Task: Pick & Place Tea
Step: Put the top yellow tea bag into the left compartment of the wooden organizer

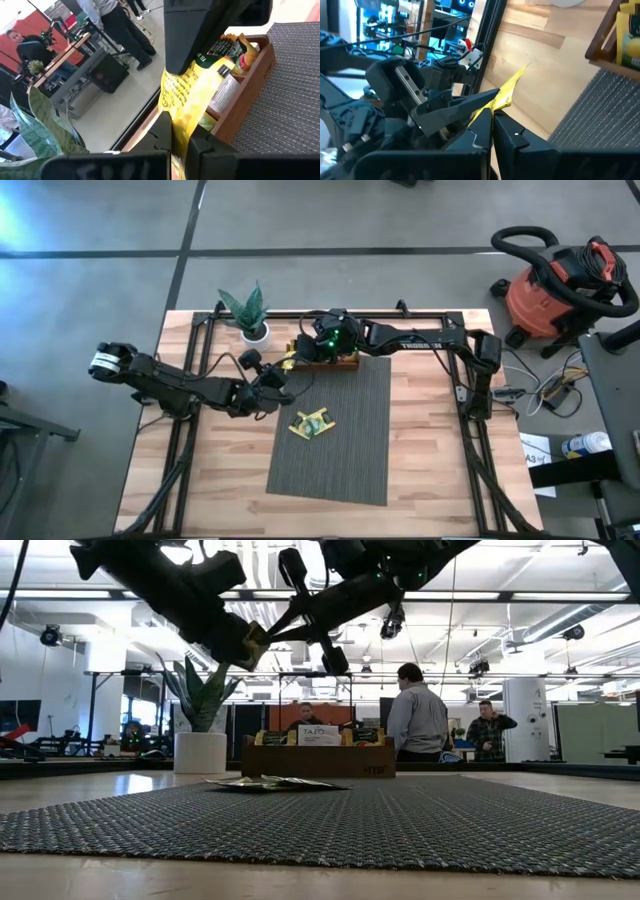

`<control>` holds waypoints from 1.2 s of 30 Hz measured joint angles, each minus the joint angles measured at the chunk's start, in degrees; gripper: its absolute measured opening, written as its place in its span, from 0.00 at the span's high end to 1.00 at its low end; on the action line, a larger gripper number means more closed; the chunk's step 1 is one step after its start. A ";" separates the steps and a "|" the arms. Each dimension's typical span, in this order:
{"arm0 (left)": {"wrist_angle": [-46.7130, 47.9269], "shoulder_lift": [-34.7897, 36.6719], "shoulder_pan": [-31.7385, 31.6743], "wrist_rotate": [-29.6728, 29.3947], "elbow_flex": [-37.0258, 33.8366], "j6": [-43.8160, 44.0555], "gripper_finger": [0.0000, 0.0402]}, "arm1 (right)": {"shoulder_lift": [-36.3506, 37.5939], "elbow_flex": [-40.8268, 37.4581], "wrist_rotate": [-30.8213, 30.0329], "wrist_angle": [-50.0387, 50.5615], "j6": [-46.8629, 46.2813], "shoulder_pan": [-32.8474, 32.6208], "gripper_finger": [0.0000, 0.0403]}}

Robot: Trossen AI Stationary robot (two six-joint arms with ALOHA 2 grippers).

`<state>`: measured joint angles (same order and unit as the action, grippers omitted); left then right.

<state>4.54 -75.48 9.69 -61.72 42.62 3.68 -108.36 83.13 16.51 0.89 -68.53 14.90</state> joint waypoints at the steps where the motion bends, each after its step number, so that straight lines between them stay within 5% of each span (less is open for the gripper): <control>1: 0.11 0.00 -0.01 0.01 0.05 0.01 0.97 | 0.00 0.00 0.00 0.04 0.98 0.00 0.98; 7: 2.52 0.00 -0.02 0.38 0.12 0.90 0.97 | -0.02 0.00 0.00 0.71 5.21 0.00 0.93; 17: 12.96 0.23 -0.04 2.37 0.10 11.75 0.97 | 2.28 -0.03 -0.02 11.43 16.33 0.94 0.68; 25: 9.80 4.15 -0.87 19.18 0.75 14.88 0.97 | 8.36 -0.02 -0.36 20.92 70.16 -2.72 0.62; 32: 1.17 11.27 -4.72 28.46 -1.95 14.87 0.97 | 10.16 0.00 -7.72 25.46 77.76 -5.04 0.66; 36: -4.71 14.27 -8.58 42.94 -4.58 15.46 0.97 | 10.29 0.00 -7.74 24.97 81.51 -5.44 0.67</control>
<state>-0.17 -61.22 1.11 -18.78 38.04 19.13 -98.06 83.13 8.78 25.86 12.99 9.45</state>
